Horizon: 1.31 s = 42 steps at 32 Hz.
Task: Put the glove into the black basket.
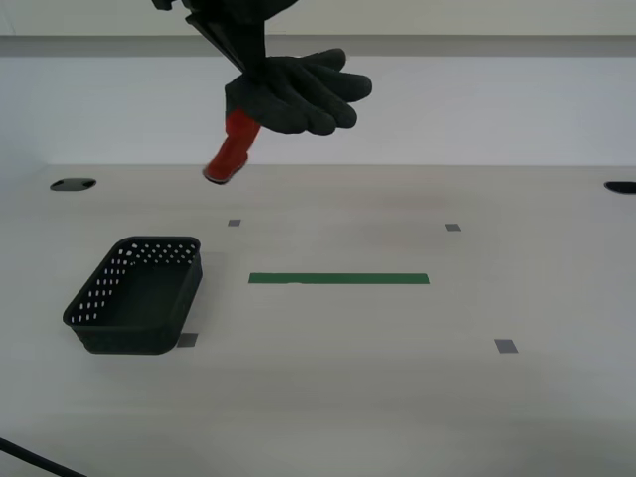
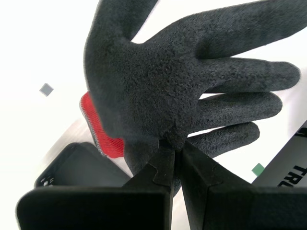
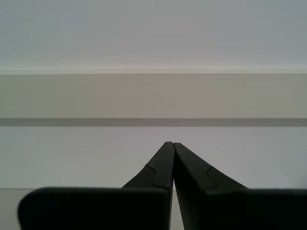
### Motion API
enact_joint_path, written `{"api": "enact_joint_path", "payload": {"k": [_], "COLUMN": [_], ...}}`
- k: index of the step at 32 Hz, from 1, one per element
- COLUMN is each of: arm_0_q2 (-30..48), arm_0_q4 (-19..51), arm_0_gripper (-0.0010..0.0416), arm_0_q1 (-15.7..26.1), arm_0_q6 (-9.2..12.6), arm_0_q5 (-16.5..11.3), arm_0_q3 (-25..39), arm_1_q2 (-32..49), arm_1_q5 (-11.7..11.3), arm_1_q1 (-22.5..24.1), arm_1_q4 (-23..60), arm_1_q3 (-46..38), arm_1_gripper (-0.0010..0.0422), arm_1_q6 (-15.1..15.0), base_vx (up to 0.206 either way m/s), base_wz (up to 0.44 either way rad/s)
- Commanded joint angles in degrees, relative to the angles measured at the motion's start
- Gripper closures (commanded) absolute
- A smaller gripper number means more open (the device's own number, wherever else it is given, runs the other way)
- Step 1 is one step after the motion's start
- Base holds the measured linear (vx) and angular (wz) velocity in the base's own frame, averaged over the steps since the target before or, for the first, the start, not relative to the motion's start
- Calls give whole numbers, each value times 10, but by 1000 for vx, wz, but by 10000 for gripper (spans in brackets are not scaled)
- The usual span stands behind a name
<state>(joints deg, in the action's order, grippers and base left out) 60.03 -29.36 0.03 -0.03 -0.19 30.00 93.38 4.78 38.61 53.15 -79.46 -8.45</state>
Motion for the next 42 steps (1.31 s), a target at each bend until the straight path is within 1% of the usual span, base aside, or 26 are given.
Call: {"api": "enact_joint_path", "payload": {"k": [1,2,3,4,6,7,8,9,10,13,14,15,16,20,22,23,24,26,28,32,36,38,39,40,41,42], "arm_0_q2": [0,0,0,0,0,0,0,0,0,0,0,0,0,0,0,0,0,0,0,0,0,0,0,0,0,0], "arm_0_q4": [-1,-1,-1,0,-2,-1,-1,-1,-2,-1,-1,-1,-1,-1,-1,-1,-1,-1,-1,-1,0,0,-1,-1,-1,-1], "arm_0_gripper": [405,405,405,405,405,405,405,405,405,405,405,405,405,405,405,405,405,405,405,405,405,405,405,405,405,405], "arm_0_q1": [0,0,0,0,0,0,0,0,0,0,0,0,0,0,0,0,0,0,0,0,0,0,0,0,0,0], "arm_0_q6": [0,0,0,0,0,0,0,0,0,0,0,0,0,0,0,0,0,0,0,0,0,0,0,0,0,0], "arm_0_q5": [0,0,0,0,0,0,0,0,0,0,0,0,0,0,0,0,0,0,0,0,0,0,0,0,0,0], "arm_0_q3": [0,0,0,0,0,0,0,0,0,0,0,0,0,0,0,0,0,0,0,0,0,0,0,0,0,0], "arm_1_q2": [-30,-50,-65,-76,-85,-95,-98,-98,-98,-101,-101,-101,-101,-101,-101,-101,-101,-101,-101,-83,-37,7,38,45,68,73], "arm_1_q5": [1,-1,-7,-30,-56,-87,-89,-89,-89,-89,-89,-89,-89,-89,-88,-88,-83,-55,-47,-38,-38,-36,-29,-27,-5,-2], "arm_1_q1": [-3,-5,-10,-13,-17,-37,-71,-95,-104,-171,-180,-211,-231,-267,-283,-285,-289,-292,-293,-297,-299,-300,-300,-300,-300,-300], "arm_1_q4": [23,46,54,57,59,74,88,97,98,98,99,99,98,88,54,45,21,-45,-81,-118,-143,-159,-176,-176,-183,-184], "arm_1_q3": [-1,-1,-1,-1,-1,-1,-1,-1,-1,0,0,0,2,36,85,96,128,187,216,233,233,232,232,232,232,233], "arm_1_gripper": [413,413,413,413,413,413,413,413,413,413,413,413,413,413,413,413,413,413,413,413,413,413,413,413,413,413], "arm_1_q6": [1,1,1,4,5,5,5,3,2,-13,-15,-17,-17,-17,-15,-14,-10,-3,2,5,10,10,10,11,19,20], "base_vx": [0,0,0,0,0,0,0,0,0,0,0,0,0,0,0,0,0,0,0,0,0,0,0,0,0,0], "base_wz": [0,0,0,0,0,0,0,0,0,0,0,0,0,0,0,0,0,0,0,0,0,0,0,0,0,0]}}
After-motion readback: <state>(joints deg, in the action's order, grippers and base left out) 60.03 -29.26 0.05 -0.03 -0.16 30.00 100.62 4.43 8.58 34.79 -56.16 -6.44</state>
